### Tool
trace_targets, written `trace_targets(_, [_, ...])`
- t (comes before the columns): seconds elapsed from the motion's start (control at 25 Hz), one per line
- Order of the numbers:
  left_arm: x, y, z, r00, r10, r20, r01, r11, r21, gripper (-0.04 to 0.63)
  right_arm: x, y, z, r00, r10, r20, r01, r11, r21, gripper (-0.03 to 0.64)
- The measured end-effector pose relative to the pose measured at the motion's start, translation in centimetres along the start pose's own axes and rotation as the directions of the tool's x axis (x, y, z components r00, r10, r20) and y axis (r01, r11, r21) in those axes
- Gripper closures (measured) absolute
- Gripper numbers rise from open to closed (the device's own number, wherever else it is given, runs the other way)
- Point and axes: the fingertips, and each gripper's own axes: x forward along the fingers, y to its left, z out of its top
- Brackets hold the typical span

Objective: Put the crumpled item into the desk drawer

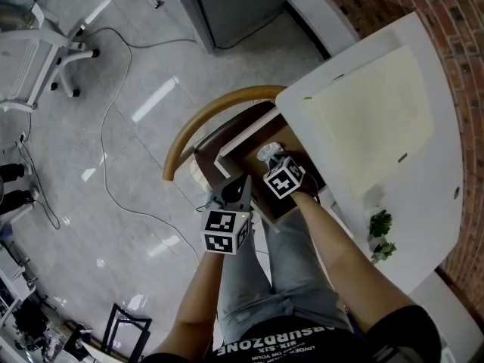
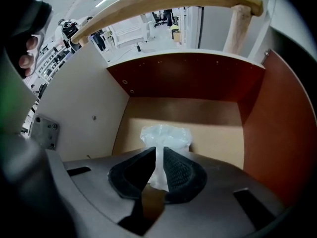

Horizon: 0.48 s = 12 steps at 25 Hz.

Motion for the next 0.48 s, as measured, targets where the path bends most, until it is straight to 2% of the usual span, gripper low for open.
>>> trace_targets(0.48, [-1.5, 0.5, 1.4, 1.000, 0.004, 0.028, -0.004, 1.000, 0.006, 0.591, -4.3, 1.2, 2.4, 0.992, 0.001, 0.126, -0.017, 0.992, 0.122, 0.575])
